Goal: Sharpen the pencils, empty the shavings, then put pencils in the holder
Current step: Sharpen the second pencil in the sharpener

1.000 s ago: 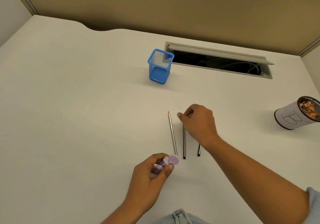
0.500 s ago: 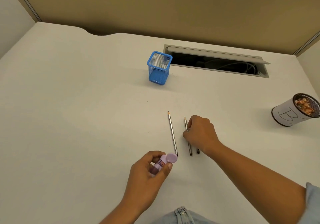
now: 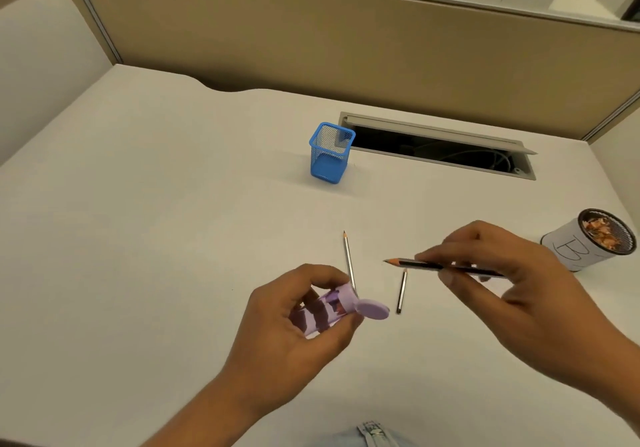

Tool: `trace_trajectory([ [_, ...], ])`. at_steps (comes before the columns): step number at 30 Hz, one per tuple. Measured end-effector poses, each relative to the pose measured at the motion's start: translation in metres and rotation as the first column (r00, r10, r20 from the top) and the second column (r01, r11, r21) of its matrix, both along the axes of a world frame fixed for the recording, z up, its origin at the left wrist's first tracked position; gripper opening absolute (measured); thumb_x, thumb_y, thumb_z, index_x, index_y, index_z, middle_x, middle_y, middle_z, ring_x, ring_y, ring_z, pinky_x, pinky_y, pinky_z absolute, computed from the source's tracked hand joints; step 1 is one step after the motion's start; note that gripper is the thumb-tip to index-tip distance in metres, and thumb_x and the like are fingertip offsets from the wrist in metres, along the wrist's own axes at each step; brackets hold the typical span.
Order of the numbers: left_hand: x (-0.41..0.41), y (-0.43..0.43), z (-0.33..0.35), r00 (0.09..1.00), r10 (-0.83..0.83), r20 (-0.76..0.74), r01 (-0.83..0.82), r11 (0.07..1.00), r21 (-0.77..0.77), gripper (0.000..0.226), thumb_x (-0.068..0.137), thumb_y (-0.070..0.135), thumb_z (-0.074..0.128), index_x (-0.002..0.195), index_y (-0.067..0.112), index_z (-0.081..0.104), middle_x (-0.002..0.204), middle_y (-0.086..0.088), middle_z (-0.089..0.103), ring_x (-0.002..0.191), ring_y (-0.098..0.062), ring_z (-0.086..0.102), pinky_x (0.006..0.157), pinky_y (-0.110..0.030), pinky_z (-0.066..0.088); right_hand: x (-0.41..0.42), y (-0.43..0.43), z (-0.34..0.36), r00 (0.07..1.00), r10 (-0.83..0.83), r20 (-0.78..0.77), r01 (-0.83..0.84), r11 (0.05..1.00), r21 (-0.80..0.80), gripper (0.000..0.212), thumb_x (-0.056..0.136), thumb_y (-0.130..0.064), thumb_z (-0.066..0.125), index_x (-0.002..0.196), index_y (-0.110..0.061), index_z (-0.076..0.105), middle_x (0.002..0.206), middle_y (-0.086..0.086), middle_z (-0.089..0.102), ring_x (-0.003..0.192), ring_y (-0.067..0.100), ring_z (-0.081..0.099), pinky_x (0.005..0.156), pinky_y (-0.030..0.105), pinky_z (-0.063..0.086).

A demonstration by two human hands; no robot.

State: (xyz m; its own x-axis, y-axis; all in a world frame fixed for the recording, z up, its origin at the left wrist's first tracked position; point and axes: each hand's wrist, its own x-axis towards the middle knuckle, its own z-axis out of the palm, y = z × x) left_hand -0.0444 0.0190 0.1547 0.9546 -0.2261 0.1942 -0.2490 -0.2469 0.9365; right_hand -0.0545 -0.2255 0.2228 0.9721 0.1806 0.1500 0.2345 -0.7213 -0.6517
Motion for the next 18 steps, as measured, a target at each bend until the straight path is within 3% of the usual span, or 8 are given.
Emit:
trace_trajectory([
  [3,-0.004,0.0,0.014,0.994,-0.031,0.1,0.035,0.999,-0.036,0.021,0.074,0.03,0.08,0.093,0.03,0.07,0.081,0.009,0.071,0.059,-0.014,0.059,0.049,-0.014,0.045,-0.016,-0.001,0.01,0.993,0.04,0.109,-0.026,0.992,-0.121,0.027,0.09,-0.025,0.061,0.104,-0.045,0.071,0.097,-0.02,0.064,0.087,0.01,0.064,0.064,0.023,0.047],
  [7,-0.008,0.0,0.027,0.977,-0.109,0.183,0.113,0.994,-0.007,0.024,0.076,0.025,0.083,0.097,0.02,0.074,0.089,0.012,0.072,0.071,-0.013,0.065,0.055,-0.013,0.049,-0.028,-0.002,0.016,0.976,0.068,0.205,-0.021,0.974,-0.224,0.026,0.091,-0.034,0.053,0.11,-0.045,0.068,0.098,-0.026,0.06,0.086,0.009,0.061,0.063,0.037,0.049],
  [11,-0.011,0.0,0.031,0.967,-0.148,0.206,0.149,0.989,0.011,0.026,0.076,0.023,0.083,0.1,0.015,0.076,0.09,0.014,0.072,0.075,-0.006,0.066,0.063,-0.009,0.048,-0.034,0.003,0.022,0.959,0.109,0.261,-0.033,0.959,-0.281,0.027,0.091,-0.033,0.054,0.11,-0.041,0.071,0.097,-0.019,0.062,0.082,0.008,0.058,0.061,0.038,0.047],
  [16,-0.014,0.001,0.035,0.974,-0.124,0.191,0.128,0.992,-0.006,0.028,0.076,0.03,0.079,0.1,0.017,0.077,0.089,0.009,0.074,0.077,-0.017,0.07,0.058,-0.03,0.059,-0.038,0.009,0.027,0.947,0.155,0.28,-0.064,0.949,-0.31,0.024,0.09,-0.03,0.057,0.106,-0.031,0.076,0.094,-0.013,0.067,0.08,0.012,0.06,0.062,0.039,0.048],
  [18,-0.016,0.001,0.038,0.976,-0.154,0.156,0.159,0.987,-0.021,0.026,0.076,0.027,0.08,0.099,0.017,0.077,0.087,0.01,0.074,0.074,-0.015,0.069,0.058,-0.022,0.057,-0.038,0.011,0.028,0.931,0.192,0.31,-0.083,0.94,-0.332,0.022,0.09,-0.028,0.06,0.105,-0.024,0.076,0.093,-0.008,0.069,0.081,0.014,0.061,0.065,0.034,0.048],
])
